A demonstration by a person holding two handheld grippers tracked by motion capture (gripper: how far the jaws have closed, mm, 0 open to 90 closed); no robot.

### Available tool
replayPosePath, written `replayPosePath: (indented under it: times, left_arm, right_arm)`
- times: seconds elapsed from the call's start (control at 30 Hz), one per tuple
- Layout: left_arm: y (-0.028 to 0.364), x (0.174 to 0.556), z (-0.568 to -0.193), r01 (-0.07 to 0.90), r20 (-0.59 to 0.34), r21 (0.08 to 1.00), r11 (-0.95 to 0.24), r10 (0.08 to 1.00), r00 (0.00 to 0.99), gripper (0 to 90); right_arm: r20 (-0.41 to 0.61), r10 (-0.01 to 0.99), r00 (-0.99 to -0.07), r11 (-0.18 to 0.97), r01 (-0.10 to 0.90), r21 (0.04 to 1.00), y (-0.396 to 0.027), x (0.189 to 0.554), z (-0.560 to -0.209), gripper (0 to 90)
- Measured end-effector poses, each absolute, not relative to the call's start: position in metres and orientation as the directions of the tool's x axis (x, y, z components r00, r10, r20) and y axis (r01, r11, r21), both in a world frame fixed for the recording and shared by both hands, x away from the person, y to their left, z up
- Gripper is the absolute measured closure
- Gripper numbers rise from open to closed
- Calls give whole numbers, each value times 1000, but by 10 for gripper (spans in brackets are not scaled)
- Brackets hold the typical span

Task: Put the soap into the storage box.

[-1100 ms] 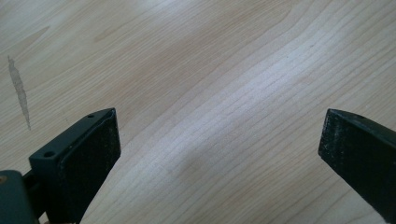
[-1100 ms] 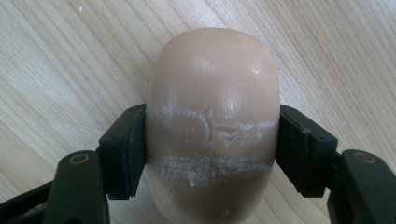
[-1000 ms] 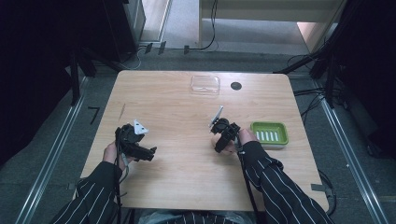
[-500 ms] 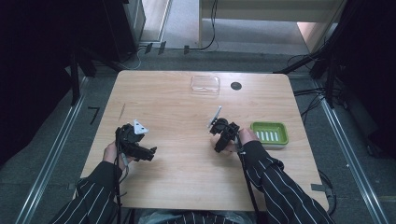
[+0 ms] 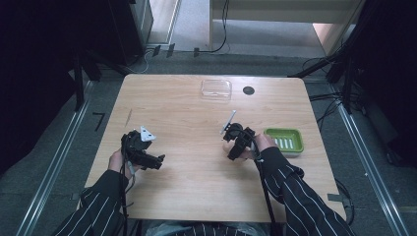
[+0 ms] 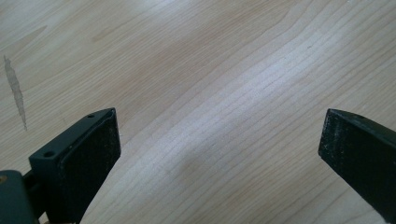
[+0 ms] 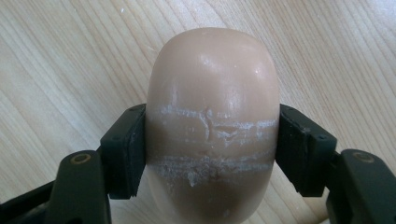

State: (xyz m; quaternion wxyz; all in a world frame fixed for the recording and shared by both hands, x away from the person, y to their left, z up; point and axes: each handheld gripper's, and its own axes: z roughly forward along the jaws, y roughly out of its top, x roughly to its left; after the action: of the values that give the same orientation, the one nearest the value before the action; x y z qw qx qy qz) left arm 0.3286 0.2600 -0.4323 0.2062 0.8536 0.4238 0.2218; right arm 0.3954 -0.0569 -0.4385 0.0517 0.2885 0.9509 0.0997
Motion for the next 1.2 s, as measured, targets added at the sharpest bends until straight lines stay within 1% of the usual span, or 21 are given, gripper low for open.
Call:
replayPosePath:
  times: [1.2]
  left_arm:
    - [260, 328, -432, 628, 205, 544, -557, 814, 543, 0]
  right_arm:
    - [-83, 550, -831, 825, 526, 206, -87, 391, -420, 335]
